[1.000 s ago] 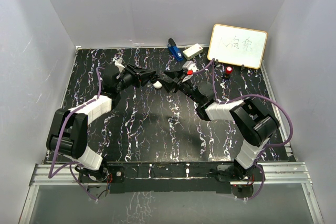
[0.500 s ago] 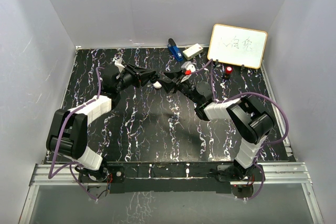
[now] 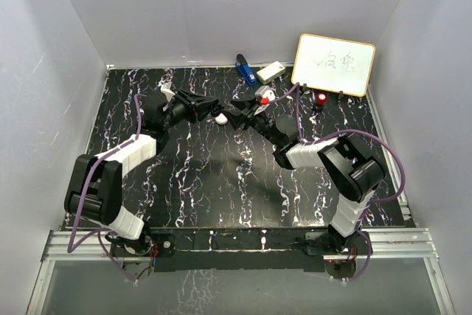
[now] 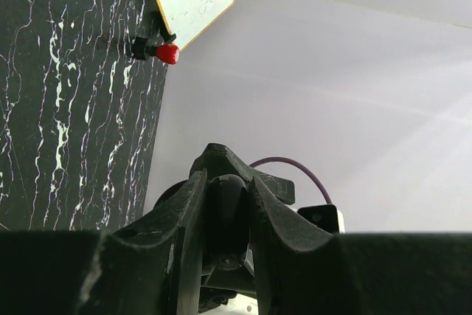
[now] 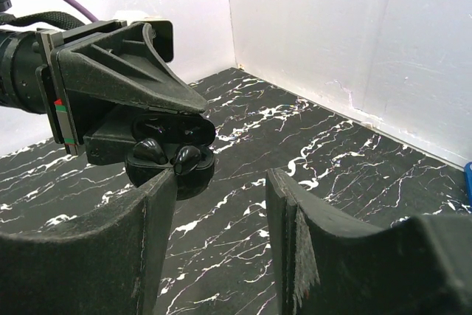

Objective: Insert the wireless bluetooth earbuds into the charging case
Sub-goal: Adjust the earbud with the charging case.

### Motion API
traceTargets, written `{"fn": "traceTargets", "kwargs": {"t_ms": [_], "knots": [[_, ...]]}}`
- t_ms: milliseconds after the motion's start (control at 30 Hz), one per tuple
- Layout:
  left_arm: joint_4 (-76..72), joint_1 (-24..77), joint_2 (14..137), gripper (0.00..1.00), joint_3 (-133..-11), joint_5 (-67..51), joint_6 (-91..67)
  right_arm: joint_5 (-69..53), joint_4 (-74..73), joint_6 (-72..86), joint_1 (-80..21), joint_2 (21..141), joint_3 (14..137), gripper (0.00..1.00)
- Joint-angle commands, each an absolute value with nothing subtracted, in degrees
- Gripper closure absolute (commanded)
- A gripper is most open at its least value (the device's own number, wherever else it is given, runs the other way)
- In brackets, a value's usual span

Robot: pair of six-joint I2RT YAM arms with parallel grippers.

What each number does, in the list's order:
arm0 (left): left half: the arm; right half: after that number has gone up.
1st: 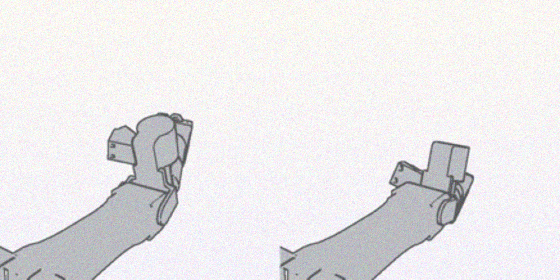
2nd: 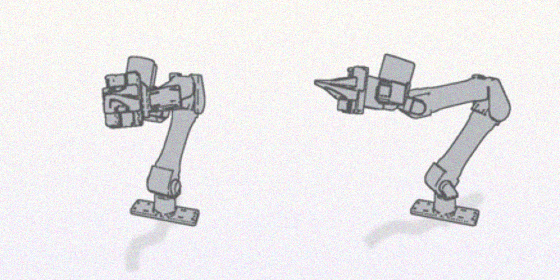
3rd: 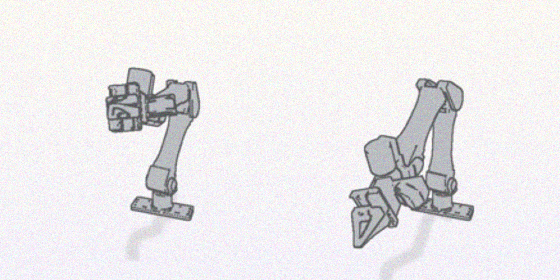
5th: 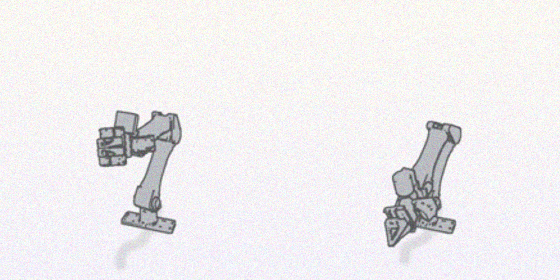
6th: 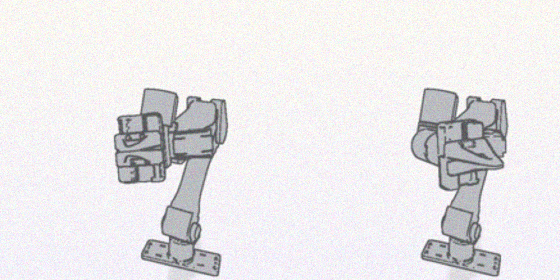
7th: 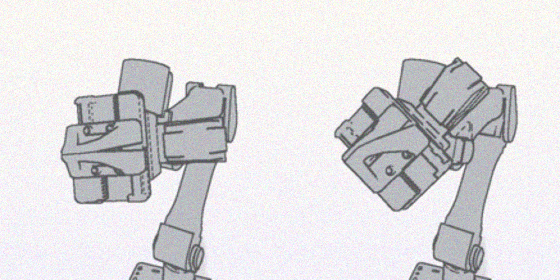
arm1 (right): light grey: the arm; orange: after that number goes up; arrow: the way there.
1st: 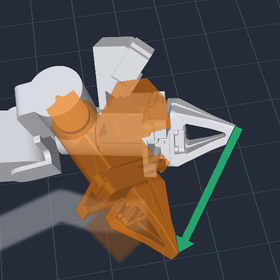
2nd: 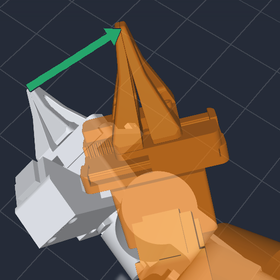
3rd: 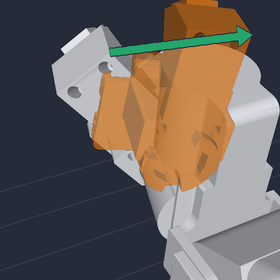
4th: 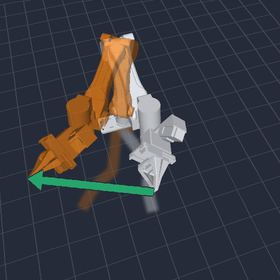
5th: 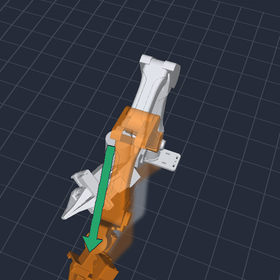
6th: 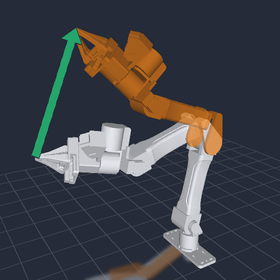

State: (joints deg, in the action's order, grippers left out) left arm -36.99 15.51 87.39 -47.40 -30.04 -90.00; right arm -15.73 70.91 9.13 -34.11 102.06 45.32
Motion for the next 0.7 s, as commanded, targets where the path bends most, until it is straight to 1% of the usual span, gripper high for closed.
{"fn": "traceTargets", "kwargs": {"t_ms": [0, 667], "knots": [[-36.86, 15.99, 84.03, 1.00, -47.79, -31.29, -90.00, -14.54, 74.97, 8.93, -34.30, 101.84, 47.61, 0.51], [-36.81, 16.09, 83.53, 1.00, -46.96, -31.15, -89.91, -14.08, 74.27, 8.70, -34.00, 102.45, 48.42, 0.50]]}}
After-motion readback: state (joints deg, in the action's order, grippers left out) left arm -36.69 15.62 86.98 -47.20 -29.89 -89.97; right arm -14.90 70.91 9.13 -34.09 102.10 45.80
